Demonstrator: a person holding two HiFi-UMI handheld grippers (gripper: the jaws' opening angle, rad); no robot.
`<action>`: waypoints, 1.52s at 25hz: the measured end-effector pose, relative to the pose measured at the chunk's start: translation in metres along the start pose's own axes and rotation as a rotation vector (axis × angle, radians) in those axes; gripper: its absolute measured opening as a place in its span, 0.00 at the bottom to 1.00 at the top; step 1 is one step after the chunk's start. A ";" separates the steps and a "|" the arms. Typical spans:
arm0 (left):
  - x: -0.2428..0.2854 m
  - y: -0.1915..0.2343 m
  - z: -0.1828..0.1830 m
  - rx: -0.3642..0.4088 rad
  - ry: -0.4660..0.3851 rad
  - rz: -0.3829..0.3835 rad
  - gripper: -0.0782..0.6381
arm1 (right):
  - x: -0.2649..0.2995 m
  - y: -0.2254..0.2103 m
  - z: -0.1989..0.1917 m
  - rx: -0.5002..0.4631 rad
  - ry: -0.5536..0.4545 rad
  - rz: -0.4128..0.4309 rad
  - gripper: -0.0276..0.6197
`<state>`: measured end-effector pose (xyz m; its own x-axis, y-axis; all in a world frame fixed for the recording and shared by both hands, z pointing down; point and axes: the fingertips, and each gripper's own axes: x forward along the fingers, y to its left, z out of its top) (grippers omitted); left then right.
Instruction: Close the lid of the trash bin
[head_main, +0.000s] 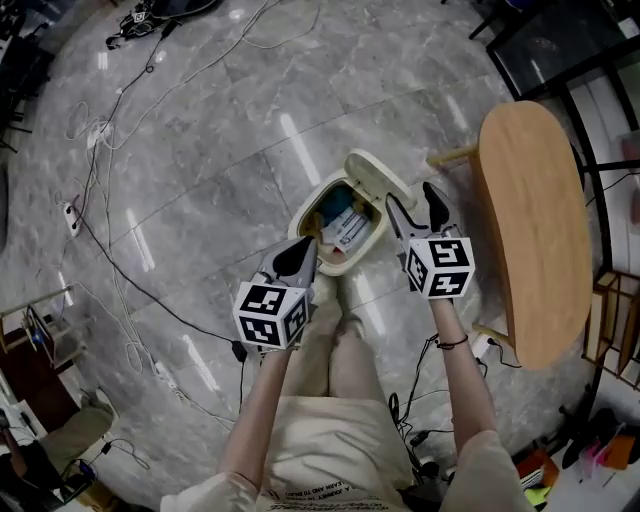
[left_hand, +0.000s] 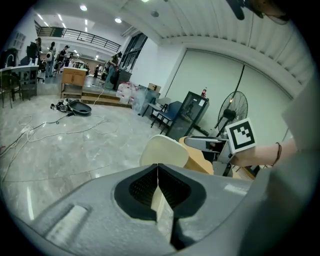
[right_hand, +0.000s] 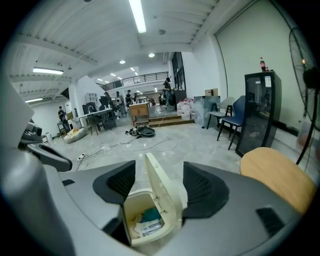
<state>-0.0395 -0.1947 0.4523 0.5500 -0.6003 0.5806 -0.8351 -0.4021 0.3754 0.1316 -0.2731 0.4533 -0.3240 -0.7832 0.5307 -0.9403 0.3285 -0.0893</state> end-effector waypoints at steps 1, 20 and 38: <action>0.004 0.001 -0.001 -0.006 0.003 0.001 0.14 | 0.006 -0.003 -0.002 -0.016 0.008 -0.004 0.49; 0.030 0.020 -0.048 -0.095 0.039 0.089 0.14 | 0.047 0.010 -0.044 -0.271 0.093 0.029 0.48; 0.022 -0.010 -0.066 -0.159 -0.047 0.038 0.14 | 0.028 0.047 -0.060 -0.386 0.073 0.067 0.48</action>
<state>-0.0197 -0.1584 0.5088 0.5150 -0.6464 0.5630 -0.8438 -0.2666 0.4658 0.0843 -0.2483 0.5144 -0.3618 -0.7184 0.5941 -0.8044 0.5627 0.1906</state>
